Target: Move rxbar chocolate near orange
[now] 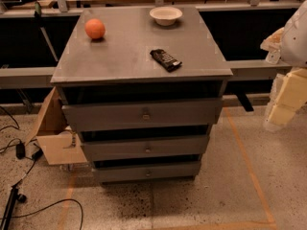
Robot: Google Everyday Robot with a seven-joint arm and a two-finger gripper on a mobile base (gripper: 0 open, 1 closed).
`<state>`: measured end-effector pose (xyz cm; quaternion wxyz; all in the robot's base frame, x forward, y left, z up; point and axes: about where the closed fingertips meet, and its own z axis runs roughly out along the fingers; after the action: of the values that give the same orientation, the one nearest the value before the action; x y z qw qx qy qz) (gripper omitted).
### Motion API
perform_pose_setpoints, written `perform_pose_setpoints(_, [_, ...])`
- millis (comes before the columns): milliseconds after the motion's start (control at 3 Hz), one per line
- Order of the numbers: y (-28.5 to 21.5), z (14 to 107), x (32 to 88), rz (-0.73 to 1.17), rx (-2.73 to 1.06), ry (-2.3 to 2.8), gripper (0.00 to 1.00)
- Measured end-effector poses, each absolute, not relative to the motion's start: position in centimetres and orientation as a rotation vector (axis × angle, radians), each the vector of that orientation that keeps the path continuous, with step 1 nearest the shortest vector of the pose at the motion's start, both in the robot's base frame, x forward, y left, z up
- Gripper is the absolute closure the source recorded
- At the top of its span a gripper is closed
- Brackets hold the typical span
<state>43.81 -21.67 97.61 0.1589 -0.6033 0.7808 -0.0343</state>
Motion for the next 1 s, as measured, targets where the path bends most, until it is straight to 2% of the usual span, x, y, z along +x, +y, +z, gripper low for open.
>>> perform_pose_setpoints(333, [-21.4,97.6,44.1,-0.09,-1.72,2.227,0.0])
perform_pose_setpoints(667, [-19.4,96.9,46.2,0.041,-1.65,2.18,0.0])
perform_pose_setpoints(1000, [-15.0,95.2,50.5,0.25,-1.503,2.091,0.0])
